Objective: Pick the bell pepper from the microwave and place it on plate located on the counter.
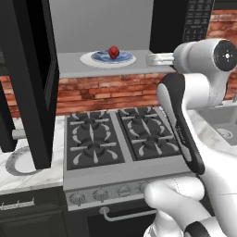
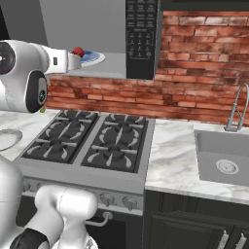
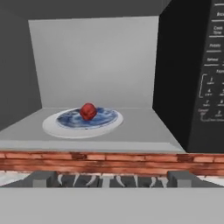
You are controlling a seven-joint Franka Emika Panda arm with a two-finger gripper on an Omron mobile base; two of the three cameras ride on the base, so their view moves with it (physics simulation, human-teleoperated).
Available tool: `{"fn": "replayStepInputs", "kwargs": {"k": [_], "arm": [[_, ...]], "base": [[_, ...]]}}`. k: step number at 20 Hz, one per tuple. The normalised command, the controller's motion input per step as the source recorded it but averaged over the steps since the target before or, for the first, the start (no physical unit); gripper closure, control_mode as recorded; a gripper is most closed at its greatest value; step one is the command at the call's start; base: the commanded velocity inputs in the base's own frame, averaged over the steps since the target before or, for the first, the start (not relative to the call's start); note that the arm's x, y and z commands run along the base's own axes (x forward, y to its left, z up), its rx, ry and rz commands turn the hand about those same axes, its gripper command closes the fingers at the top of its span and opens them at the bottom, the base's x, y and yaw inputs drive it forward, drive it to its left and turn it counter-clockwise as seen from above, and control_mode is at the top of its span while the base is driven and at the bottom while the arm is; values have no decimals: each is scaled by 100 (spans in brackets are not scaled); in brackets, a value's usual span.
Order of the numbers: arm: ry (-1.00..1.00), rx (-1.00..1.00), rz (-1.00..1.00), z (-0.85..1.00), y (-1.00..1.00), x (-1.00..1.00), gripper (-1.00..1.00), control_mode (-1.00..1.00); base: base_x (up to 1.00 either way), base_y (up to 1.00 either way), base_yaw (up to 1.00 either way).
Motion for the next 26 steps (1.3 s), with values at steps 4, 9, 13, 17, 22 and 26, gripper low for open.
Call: {"fn": "replayStepInputs", "kwargs": {"k": [4, 9, 13, 17, 22, 26], "arm": [[9, 5, 0, 24, 27, 13, -100, -100], [19, 4, 0, 0, 33, 23, -100, -100], [21, 4, 0, 0, 24, 44, -100, -100], [22, 1, 0, 0, 16, 36, -100, -100], [15, 0, 0, -6, 14, 40, -100, -100], [3, 0, 0, -36, 12, 30, -100, -100]], "base": [[0, 0, 0], [0, 0, 0], [0, 0, 0], [0, 0, 0], [0, 0, 0], [0, 0, 0]]}}
